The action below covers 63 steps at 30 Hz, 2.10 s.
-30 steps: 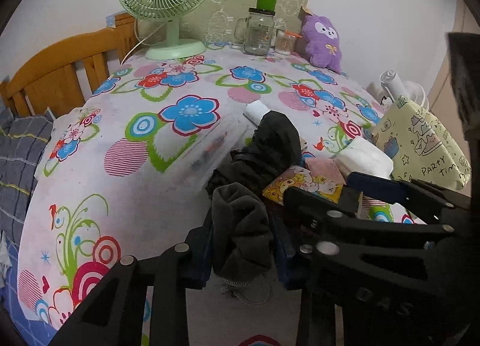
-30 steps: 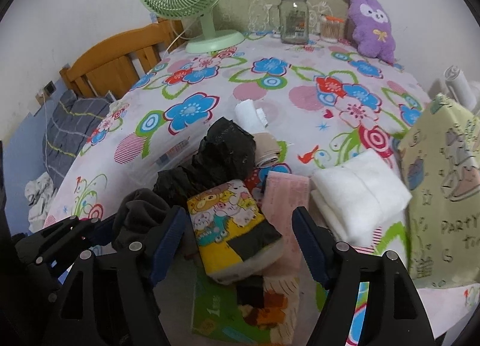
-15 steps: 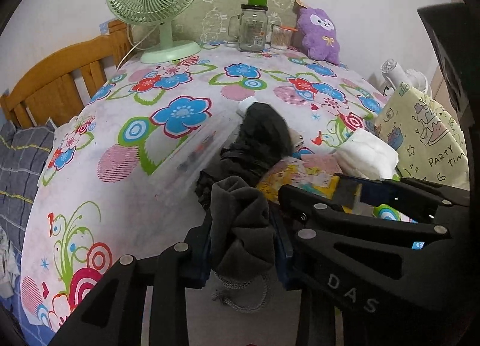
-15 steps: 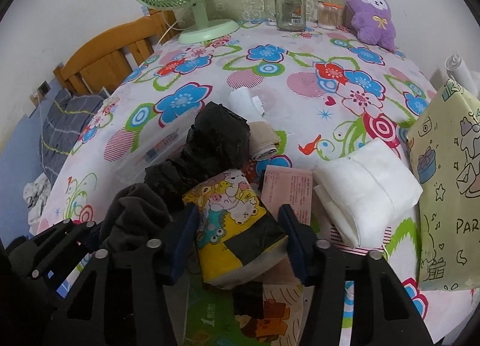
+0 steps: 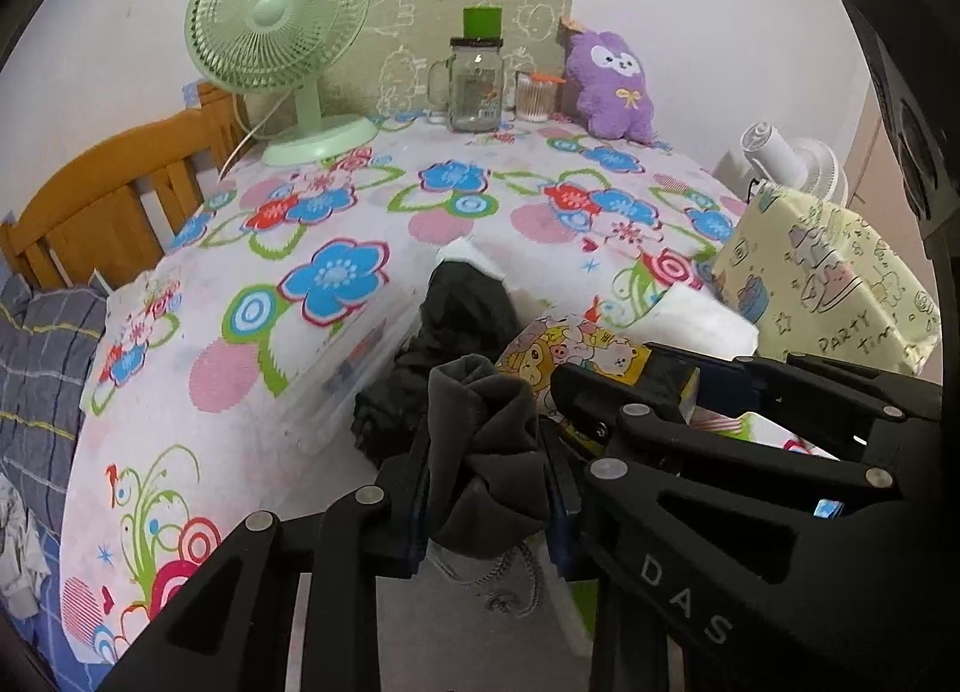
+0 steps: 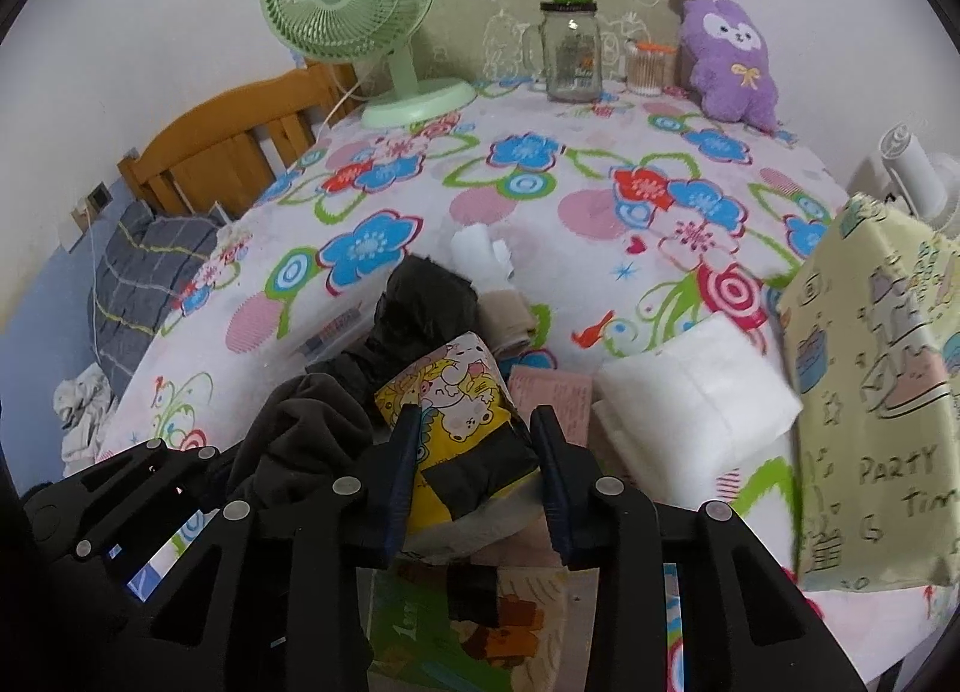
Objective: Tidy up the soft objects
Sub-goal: 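Lift the sock and snack pack and carry both over the patterned box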
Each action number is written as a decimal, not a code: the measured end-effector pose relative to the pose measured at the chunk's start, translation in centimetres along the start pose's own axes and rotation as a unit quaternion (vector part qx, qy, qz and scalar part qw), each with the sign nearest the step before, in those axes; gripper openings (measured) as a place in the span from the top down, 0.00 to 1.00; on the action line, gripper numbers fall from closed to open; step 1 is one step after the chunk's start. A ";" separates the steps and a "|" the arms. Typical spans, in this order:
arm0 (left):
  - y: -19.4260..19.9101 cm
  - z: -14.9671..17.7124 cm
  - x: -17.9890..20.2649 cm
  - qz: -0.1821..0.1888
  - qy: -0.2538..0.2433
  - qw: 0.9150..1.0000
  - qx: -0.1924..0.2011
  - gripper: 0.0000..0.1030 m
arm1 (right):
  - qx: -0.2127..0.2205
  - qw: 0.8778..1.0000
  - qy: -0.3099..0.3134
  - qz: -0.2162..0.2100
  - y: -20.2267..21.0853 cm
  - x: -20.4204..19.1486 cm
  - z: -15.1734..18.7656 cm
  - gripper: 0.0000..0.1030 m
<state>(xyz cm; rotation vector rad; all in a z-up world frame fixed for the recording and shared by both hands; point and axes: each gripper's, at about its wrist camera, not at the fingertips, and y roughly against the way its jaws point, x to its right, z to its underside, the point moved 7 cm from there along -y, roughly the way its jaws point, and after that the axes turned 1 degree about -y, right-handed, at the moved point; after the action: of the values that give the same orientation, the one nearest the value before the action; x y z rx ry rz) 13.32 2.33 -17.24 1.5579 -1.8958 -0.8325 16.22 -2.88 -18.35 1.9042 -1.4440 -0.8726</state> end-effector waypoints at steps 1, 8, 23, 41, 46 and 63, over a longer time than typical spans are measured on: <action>0.2 -0.2 0.2 0.001 -0.002 1.000 0.003 0.71 | 0.003 1.000 -0.001 0.001 0.3 0.1 -0.1 0.62; 1.9 -1.9 1.5 -0.002 -0.011 1.000 0.024 0.71 | 0.031 0.999 -0.002 0.011 3.1 1.0 -1.4 0.62; 5.9 -5.3 5.0 -0.005 -0.041 0.997 0.071 0.71 | 0.086 0.995 -0.005 0.044 8.9 3.5 -3.7 0.62; 7.4 -8.5 10.1 0.008 -0.051 0.992 0.115 0.71 | 0.133 0.989 -0.009 0.066 13.3 8.5 -5.7 0.62; 7.2 -9.4 12.3 0.022 -0.058 0.991 0.122 0.71 | 0.142 0.987 -0.013 0.079 14.2 10.5 -6.0 0.62; 5.4 -10.5 19.0 0.065 -0.092 0.986 0.119 0.71 | 0.147 0.981 -0.040 0.120 15.7 17.5 -5.5 0.62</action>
<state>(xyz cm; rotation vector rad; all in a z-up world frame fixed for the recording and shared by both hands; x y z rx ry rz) 14.13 -16.90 -5.80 1.5157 -2.2753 -0.7350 14.81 -23.23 -5.41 1.8626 -1.8944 -0.6562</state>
